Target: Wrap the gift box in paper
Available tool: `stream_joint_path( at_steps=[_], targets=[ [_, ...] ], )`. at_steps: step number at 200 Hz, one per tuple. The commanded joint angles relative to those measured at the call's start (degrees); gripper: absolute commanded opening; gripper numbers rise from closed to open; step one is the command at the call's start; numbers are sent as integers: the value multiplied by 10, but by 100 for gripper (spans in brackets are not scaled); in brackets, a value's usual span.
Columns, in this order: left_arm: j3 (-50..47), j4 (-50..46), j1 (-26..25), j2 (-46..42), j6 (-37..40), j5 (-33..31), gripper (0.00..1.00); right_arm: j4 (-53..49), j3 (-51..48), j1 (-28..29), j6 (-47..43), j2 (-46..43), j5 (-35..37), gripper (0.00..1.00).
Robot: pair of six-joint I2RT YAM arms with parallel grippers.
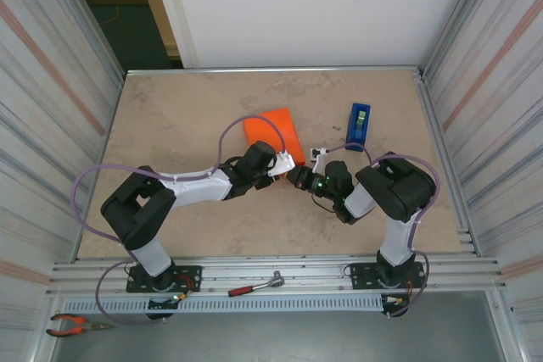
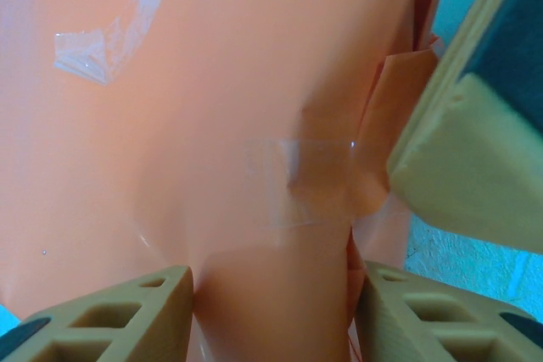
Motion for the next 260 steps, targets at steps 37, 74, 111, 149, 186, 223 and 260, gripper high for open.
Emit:
stream_joint_path(
  at_steps=[37, 74, 111, 149, 186, 223, 260],
  targets=[
    [0, -41, -13, 21, 1, 16, 51, 26, 15, -6, -2, 41, 1, 0],
    [1, -40, -13, 21, 0, 16, 52, 38, -3, -7, 1, 31, 0, 0],
    [0, -42, -13, 22, 1, 16, 52, 35, -16, -7, -3, 22, -1, 0],
    [1, -42, -12, 22, 2, 17, 51, 40, -13, -5, -2, 38, 2, 0],
    [1, -42, -14, 22, 2, 16, 51, 48, -5, -5, 4, 59, 3, 0],
    [0, -41, -13, 22, 2, 16, 52, 48, -8, -5, 4, 61, 2, 0],
    [0, -41, -14, 22, 2, 16, 52, 47, -22, -5, 1, 36, 0, 0]
  ],
)
